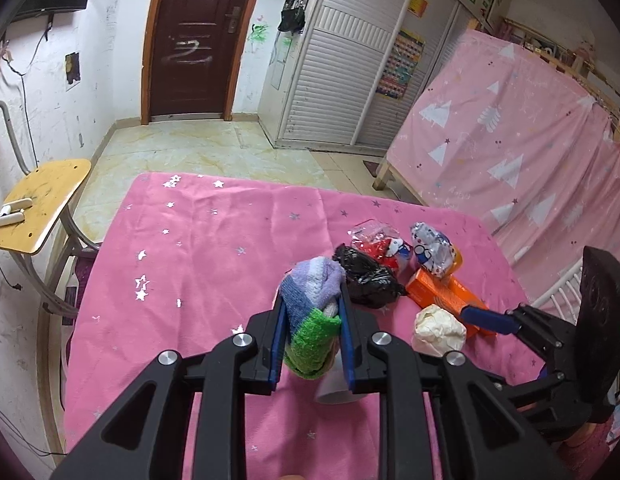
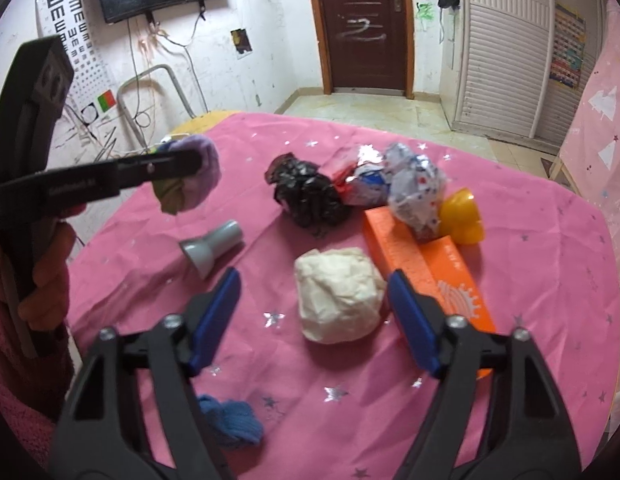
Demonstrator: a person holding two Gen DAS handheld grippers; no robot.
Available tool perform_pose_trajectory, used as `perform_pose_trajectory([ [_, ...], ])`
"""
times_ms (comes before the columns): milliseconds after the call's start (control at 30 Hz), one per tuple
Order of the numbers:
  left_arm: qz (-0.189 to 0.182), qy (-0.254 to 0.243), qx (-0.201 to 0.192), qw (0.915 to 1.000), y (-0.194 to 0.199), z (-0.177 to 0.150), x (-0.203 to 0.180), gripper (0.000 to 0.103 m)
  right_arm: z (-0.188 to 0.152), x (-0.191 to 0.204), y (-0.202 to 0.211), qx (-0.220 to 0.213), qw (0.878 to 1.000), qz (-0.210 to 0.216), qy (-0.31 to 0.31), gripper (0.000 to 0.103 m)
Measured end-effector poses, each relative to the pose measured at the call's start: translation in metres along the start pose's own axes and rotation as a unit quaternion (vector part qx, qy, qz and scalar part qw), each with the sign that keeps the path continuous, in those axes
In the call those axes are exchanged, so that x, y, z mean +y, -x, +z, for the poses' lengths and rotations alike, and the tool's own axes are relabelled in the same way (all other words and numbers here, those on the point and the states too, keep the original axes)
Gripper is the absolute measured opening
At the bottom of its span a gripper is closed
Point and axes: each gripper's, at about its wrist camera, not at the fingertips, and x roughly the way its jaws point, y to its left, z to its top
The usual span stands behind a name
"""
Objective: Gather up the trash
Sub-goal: 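Grasp the green-purple cloth with the left gripper and lift it, then grasp the white crumpled bag with the right gripper while the left holds the cloth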
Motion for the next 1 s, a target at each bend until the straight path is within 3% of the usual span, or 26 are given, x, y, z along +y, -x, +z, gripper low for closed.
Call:
perform_pose_trajectory([
  [200, 0.001, 0.002, 0.001, 1.0000, 0.001, -0.001, 0.002, 0.015, 0.002, 0.002, -0.010, 0.009, 1.000, -0.015, -0.003, 0.056],
  [333, 0.002, -0.001, -0.002, 1.0000, 0.001, 0.000, -0.002, 0.015, 0.001, 0.003, -0.019, 0.017, 0.999, -0.042, 0.007, 0.056],
  [367, 0.003, -0.002, -0.002, 1.0000, 0.002, -0.001, -0.001, 0.015, 0.000, 0.003, -0.019, 0.016, 0.999, -0.046, 0.009, 0.050],
  [633, 0.013, -0.007, -0.005, 0.9999, 0.007, 0.000, -0.012, 0.015, -0.002, 0.002, -0.017, 0.004, 0.999, -0.046, 0.007, 0.049],
  [1000, 0.033, -0.030, -0.022, 0.9988, 0.017, 0.010, -0.043, 0.015, 0.003, -0.018, 0.023, -0.049, 0.998, -0.028, -0.010, 0.049],
])
